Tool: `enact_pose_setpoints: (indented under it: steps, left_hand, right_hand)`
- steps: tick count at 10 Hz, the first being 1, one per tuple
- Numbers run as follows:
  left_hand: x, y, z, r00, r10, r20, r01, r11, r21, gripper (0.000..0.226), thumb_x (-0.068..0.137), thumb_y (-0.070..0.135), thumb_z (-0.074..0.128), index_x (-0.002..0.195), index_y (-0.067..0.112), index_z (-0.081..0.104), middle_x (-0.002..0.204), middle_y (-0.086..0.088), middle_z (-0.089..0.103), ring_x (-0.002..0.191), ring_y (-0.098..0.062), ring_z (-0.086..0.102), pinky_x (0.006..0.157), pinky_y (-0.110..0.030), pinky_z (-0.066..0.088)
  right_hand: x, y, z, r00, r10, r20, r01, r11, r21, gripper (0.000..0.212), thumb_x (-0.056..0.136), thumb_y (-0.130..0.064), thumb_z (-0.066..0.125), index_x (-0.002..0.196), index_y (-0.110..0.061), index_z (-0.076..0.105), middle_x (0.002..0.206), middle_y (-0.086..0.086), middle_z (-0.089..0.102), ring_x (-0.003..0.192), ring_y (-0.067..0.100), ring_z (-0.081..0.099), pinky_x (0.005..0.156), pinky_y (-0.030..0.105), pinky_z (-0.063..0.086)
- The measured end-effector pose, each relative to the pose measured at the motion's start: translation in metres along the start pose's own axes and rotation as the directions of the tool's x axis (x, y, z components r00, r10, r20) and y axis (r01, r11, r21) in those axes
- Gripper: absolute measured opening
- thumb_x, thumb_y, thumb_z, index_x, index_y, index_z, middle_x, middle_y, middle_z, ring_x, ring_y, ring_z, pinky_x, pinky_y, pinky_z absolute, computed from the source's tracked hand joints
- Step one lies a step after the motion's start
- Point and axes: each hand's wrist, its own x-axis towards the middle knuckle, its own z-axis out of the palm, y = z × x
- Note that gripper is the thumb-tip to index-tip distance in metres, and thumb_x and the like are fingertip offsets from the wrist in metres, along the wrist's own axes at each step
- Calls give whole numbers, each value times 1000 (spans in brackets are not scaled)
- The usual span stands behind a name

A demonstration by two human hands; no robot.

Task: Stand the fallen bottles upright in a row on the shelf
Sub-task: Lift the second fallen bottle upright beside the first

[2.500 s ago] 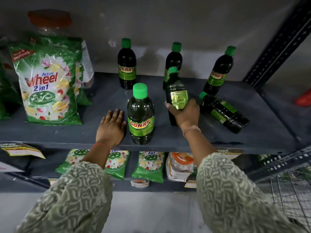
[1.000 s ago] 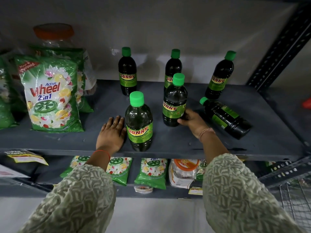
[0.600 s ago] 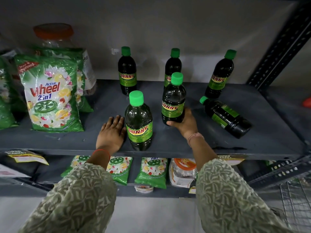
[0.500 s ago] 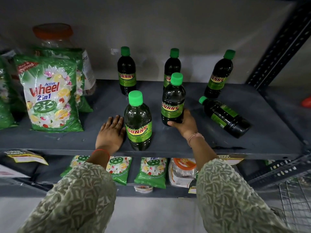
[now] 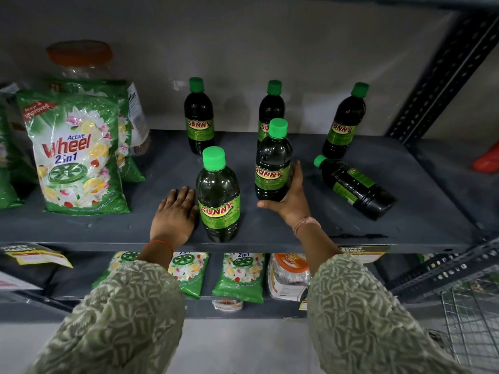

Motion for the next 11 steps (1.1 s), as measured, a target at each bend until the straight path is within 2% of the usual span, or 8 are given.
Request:
enact_pose_setpoints:
  steps: [1,2,3,5,6,9,10,11]
  left_hand:
    - [1,1,0,1000,4,0,-4,1000,1,52,95,28,27,145,17,15,158,-3,13,146,-24,5,119,-40,10]
    - [0,1,0,1000,-3,-6,3,1000,-1,52,95,27,27,145,17,14,158,-4,13,146,-24,5,119,-40,10]
    - [0,0,0,1000,0,-8,0,1000,-2,53,95,28,27,145,17,14,158,-4,13,146,-25,5,119,-41,9]
    - [-1,-2,2,1000,23,-9,-23,1000,4,53,95,28,27,145,16,15,158,-5,15,146,-27,7,119,-43,11]
    - [-3,0,2,999,34,4,-34,999,2,52,96,27,26,145,15,13,158,-6,13,145,-29,6,118,-42,9]
    - [-8,-1,4,996,89,22,-90,995,45,52,96,25,26,145,12,15,157,-10,15,144,-32,10,118,-45,14]
    - [-11,-1,4,995,102,19,-102,994,40,51,96,25,28,144,11,19,156,-10,17,143,-32,13,117,-46,16]
    - [-15,0,5,994,104,25,-105,993,50,51,96,26,27,144,13,18,157,-9,16,144,-32,12,118,-46,15]
  right_hand:
    - [-1,2,3,997,-6,-83,6,1000,-4,115,51,-6,87,142,-11,17,142,12,43,128,19,43,108,36,36]
    - [0,3,6,989,-40,-140,27,995,-91,80,54,-12,86,124,-8,46,120,14,62,111,24,57,97,37,46]
    - [0,2,7,990,-32,-136,17,994,-110,67,57,-13,84,117,-8,53,115,14,65,105,23,60,90,30,47]
    - [-39,-1,-5,996,-35,-76,22,986,-165,57,64,-12,80,114,-7,53,112,9,63,98,11,53,79,13,38]
    - [-64,0,-10,996,-70,-47,57,972,-229,55,65,-14,80,112,-5,52,109,10,63,95,12,52,72,10,35]
    - [-89,1,-12,999,-41,-23,33,964,-265,57,67,-17,79,114,-4,51,114,13,63,96,14,53,72,12,36]
    - [-88,3,-11,999,-38,-14,33,966,-255,58,67,-20,79,115,-6,50,114,11,63,103,21,58,80,21,41]
    - [-91,4,-13,1000,-29,12,31,978,-207,66,67,-21,79,122,-9,45,115,6,59,109,20,56,86,25,42]
